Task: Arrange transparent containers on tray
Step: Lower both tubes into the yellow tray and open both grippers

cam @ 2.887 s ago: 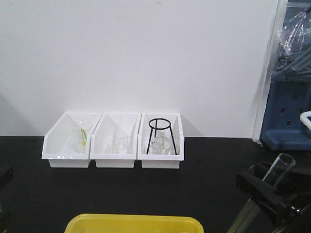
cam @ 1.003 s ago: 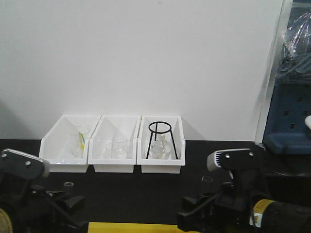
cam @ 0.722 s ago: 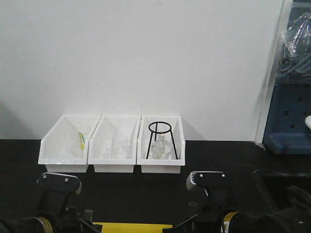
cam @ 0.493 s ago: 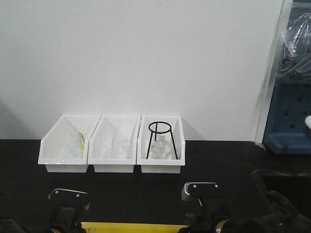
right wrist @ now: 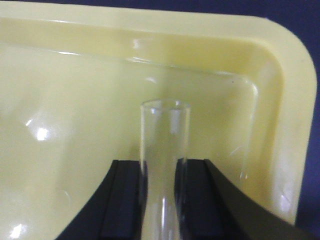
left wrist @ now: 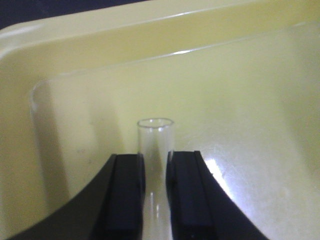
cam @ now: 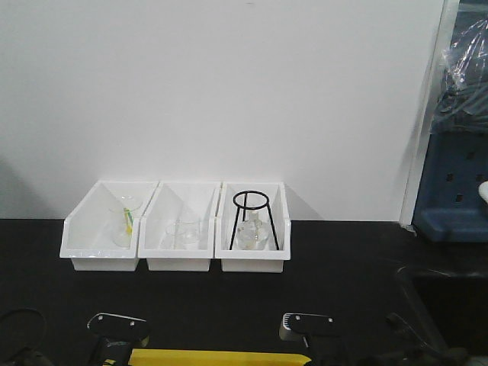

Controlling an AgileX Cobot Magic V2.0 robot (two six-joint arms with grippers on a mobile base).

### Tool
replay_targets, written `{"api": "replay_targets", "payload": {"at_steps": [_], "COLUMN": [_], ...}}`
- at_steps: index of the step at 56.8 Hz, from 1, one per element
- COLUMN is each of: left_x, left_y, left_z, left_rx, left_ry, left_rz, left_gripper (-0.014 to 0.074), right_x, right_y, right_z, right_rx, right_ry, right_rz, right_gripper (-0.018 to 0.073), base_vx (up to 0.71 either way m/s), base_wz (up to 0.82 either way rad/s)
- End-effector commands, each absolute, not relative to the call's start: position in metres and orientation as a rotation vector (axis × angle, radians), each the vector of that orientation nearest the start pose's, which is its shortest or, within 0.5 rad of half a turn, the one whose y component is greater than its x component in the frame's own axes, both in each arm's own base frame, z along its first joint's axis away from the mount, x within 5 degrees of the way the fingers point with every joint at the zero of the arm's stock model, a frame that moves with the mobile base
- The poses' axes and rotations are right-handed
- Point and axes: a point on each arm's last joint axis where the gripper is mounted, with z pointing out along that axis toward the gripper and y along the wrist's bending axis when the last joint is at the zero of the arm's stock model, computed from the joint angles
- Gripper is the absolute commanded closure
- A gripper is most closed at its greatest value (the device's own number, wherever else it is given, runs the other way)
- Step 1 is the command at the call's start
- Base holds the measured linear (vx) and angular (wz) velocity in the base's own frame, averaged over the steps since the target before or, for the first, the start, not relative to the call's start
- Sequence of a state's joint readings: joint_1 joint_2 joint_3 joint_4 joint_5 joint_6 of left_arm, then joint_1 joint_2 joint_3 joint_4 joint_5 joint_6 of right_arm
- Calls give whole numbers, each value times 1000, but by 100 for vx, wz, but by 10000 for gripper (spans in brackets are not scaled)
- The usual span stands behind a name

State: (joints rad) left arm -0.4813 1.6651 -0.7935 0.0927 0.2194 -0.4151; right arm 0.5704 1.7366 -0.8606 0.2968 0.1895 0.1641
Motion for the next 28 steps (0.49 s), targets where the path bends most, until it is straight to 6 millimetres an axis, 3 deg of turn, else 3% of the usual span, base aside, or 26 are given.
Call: {"api": "replay_targets", "payload": {"at_steps": [1, 17, 23, 28], "left_x": [279, 279, 278, 274], "left_y": [-146, -146, -145, -143], "left_z": [182, 183, 189, 202], "left_rx": [176, 177, 178, 187], "left_ry": [2488, 2483, 2471, 2437], "left_rz": [-336, -338, -342, -347], "left_gripper": [293, 142, 136, 137], "right_x": [281, 279, 277, 274], "right_y": [184, 184, 184, 182], "right_z": [180, 178, 180, 194], "right_rx": [-168, -162, -147, -147], "right_ry": [2493, 2517, 2531, 2500], "right_rz": [496, 499, 510, 532], "right_gripper": [246, 74, 64, 67], "base_vx": [0, 0, 0, 0], "base_wz": [0, 0, 0, 0]}}
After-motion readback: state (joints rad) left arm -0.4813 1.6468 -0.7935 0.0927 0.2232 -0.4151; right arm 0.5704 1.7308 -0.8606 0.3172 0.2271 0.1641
